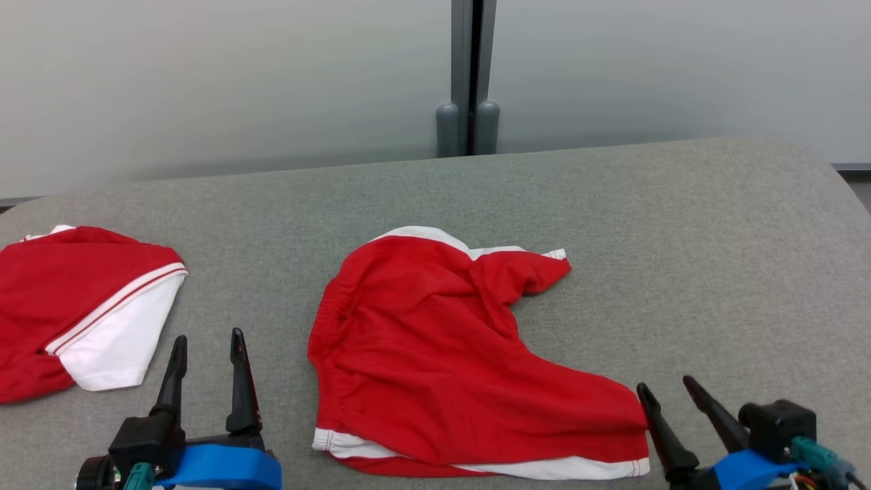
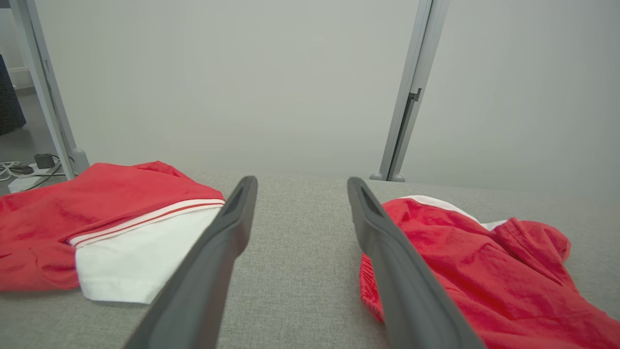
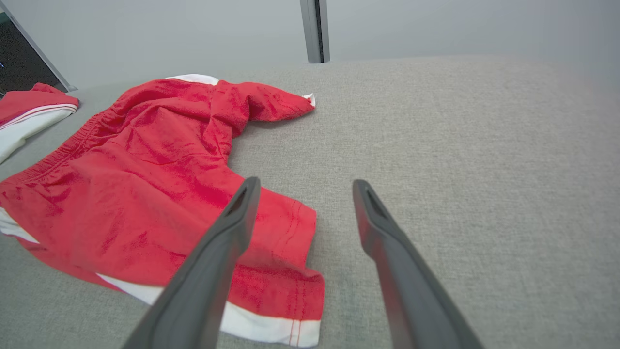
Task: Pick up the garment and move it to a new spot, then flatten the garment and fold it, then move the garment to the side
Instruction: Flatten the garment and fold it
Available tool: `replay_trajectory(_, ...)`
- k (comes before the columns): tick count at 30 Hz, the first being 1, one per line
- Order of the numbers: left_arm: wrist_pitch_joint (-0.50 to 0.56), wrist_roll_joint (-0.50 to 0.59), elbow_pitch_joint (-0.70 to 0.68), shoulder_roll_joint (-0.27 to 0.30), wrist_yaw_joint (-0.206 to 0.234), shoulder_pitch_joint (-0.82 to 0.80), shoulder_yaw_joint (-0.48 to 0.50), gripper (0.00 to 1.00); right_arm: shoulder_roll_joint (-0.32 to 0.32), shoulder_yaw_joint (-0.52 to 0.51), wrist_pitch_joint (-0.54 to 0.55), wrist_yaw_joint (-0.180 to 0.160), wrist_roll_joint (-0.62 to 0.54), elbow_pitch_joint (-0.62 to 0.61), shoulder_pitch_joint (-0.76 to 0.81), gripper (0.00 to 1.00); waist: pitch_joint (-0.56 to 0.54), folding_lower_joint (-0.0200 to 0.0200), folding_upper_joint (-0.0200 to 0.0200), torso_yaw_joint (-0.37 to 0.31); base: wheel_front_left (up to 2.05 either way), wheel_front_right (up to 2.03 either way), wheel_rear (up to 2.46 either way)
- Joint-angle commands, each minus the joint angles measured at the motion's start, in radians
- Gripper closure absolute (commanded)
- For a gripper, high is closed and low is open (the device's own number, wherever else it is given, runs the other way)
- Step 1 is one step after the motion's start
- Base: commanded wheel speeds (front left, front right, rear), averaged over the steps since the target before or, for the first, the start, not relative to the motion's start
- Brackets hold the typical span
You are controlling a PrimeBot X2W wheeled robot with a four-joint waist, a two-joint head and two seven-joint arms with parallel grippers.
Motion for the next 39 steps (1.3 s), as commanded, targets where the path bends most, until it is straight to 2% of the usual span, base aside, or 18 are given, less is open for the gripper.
replay_trajectory(1,-0.003,0.005,-0.002,-0.001,0.0,-0.002,0.005,0.0,0.001,-0.003,0.004,0.001,-0.002,-0.006,-0.005,0.0,0.001,0.0001,0.0,0.0,0.0,0.0,0.0)
replay_trajectory(6,-0.003,0.01,-0.005,-0.001,0.0,-0.018,0.006,0.0,-0.027,-0.008,0.032,0.001,-0.019,-0.045,-0.083,0.0,0.014,0.0001,0.0,0.002,0.0,0.0,0.0)
replay_trajectory(12,-0.003,0.011,-0.004,-0.001,0.001,-0.033,-0.007,0.0,-0.065,0.023,0.058,0.001,-0.033,-0.01,-0.143,0.0,0.03,0.0001,0.0,0.018,0.0,0.0,0.0)
replay_trajectory(22,-0.003,-0.005,-0.003,-0.001,0.013,-0.053,-0.029,0.0,-0.09,0.096,0.066,0.0,-0.028,0.182,-0.184,0.0,0.059,0.0001,0.0,0.066,0.0,0.0,0.0)
replay_trajectory(32,-0.003,-0.01,-0.003,-0.001,0.019,-0.069,-0.033,0.0,-0.072,0.152,0.039,0.001,0.0,0.394,-0.243,0.0,0.072,0.0001,0.0,0.09,0.0,0.0,0.0)
replay_trajectory(33,-0.003,-0.011,-0.003,-0.001,0.02,-0.069,-0.033,0.0,-0.074,0.162,0.038,0.0,0.005,0.407,-0.248,0.07,0.072,0.0001,0.0,0.09,0.0,0.0,0.0)
replay_trajectory(35,-0.003,-0.011,-0.002,-0.001,0.021,-0.069,-0.035,0.0,-0.073,0.172,0.026,0.001,0.027,0.425,-0.267,1.0,0.073,0.0001,0.0,0.092,0.0,0.0,0.0)
replay_trajectory(39,-0.003,-0.015,-0.003,-0.001,0.023,-0.069,-0.038,0.0,-0.093,0.168,-0.008,0.0,0.049,0.45,-0.315,1.0,0.076,0.0001,0.0,0.093,0.0,0.0,0.0)
